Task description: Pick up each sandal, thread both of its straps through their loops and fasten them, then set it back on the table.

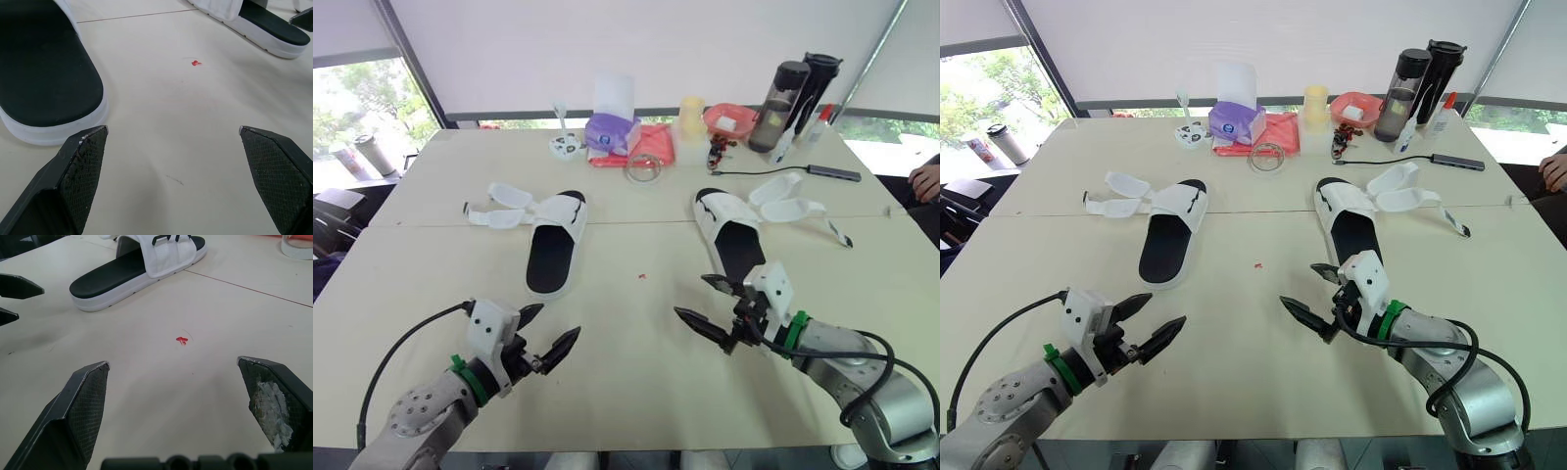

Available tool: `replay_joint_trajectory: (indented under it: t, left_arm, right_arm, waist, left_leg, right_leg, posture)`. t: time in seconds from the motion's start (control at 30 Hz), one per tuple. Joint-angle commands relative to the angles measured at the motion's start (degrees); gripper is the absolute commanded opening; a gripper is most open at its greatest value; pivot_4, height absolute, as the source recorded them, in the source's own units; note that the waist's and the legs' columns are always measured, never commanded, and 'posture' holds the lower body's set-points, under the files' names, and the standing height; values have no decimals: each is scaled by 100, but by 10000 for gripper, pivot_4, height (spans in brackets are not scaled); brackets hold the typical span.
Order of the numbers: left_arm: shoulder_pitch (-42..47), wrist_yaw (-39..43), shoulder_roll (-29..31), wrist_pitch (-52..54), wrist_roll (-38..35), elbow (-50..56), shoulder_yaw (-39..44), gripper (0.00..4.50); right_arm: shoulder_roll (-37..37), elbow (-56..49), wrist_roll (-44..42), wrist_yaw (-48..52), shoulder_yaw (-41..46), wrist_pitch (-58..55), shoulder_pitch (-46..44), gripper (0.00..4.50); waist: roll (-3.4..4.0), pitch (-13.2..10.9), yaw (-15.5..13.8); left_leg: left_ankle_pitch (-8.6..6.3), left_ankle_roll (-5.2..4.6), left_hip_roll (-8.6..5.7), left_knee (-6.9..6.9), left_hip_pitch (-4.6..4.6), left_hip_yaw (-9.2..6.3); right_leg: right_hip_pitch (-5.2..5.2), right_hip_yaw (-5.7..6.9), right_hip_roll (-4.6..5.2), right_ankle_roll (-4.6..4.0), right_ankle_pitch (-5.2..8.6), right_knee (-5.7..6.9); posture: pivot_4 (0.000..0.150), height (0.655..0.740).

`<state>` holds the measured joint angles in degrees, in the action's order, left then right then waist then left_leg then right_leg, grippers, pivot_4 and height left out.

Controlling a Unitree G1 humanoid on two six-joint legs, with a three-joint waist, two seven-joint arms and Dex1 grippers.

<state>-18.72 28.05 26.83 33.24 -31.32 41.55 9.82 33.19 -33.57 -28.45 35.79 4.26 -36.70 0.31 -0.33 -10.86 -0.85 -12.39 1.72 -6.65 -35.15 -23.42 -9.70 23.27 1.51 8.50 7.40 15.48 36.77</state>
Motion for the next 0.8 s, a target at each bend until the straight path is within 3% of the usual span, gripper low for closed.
replay_joint_trajectory:
  t: [0.03,0.8]
  left_arm:
    - [35,-63,31,-43,-59,142,107,44620]
    - [412,-38,238,-28,-152,-38,114,44620]
  right_arm:
    - [-29,-227,-86,-31,22,67,45,44774]
    - [-231,-120,95,-375,-125,234,-56,44774]
  waist:
    - [0,0,-1]
    - [0,0,5]
  left_leg:
    - [0,0,0,0,0,0]
    - [-1,-2,2,1,0,1]
  right_leg:
    - [-1,0,0,0,0,-1]
    - [-1,0,-4,-3,-3,-6]
  posture:
    - [1500,7400]
    - [1500,7400]
